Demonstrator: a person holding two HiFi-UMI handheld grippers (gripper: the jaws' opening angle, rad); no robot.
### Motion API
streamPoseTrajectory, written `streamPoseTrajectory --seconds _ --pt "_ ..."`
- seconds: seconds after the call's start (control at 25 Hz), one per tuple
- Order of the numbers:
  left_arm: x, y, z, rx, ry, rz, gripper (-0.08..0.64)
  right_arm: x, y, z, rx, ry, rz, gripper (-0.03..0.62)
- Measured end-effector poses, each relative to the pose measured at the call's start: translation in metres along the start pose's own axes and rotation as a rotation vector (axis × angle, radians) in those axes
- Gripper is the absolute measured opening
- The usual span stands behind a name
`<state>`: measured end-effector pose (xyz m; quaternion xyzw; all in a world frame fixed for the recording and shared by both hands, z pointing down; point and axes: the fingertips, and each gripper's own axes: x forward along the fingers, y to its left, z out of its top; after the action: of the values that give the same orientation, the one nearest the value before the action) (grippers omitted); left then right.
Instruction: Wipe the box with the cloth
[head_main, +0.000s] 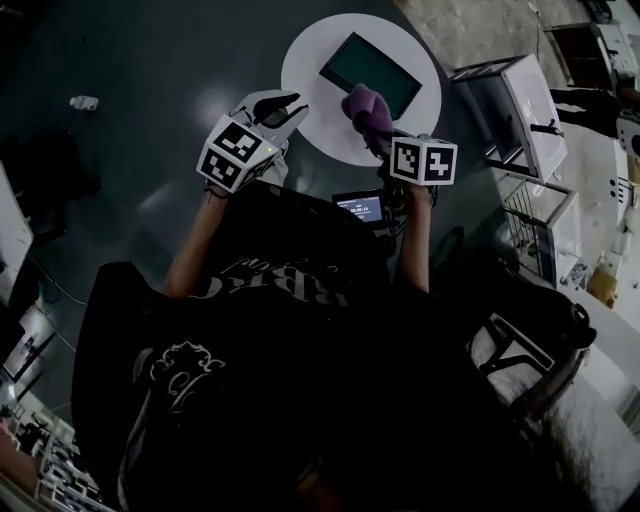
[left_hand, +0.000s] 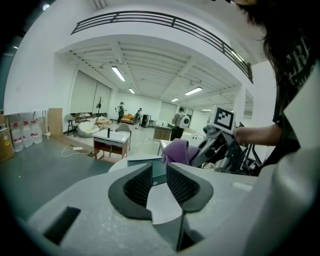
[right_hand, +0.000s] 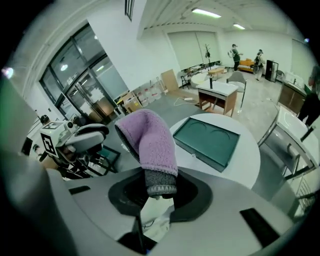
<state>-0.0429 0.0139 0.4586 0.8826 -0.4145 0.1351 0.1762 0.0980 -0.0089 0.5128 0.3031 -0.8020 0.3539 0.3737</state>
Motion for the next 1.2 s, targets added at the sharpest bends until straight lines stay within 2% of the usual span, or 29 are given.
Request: streamPoseTrajectory --seconds 0.12,0.24,0.52,0.76,1.2 --pt "0.007 -0.053 0.002 -0.011 -0.019 -0.035 0.089 -0.034 0.002 -0.036 0.032 -0.064 -0.004 0.077" --pt "0.005 -0.105 -0.013 -0.015 -0.012 -0.054 0.089 -0.058 0.003 -0.073 0.031 -0.118 -0.004 0.077" --pt "-0.008 -0.194 -0.053 -0.030 0.038 -0.033 0.089 -0.094 0.002 -0.138 0.059 -0.193 0.036 0.077" --pt "-0.025 -0.221 -0.054 -0.004 0.047 -0.015 0.089 -0.101 0.018 -0.166 0.069 -0.208 0.086 0.077" --pt "-0.049 -0.218 -0.037 0.057 0.025 -0.010 0.089 -0.104 0.047 -0.163 0.068 -0.261 0.077 0.077"
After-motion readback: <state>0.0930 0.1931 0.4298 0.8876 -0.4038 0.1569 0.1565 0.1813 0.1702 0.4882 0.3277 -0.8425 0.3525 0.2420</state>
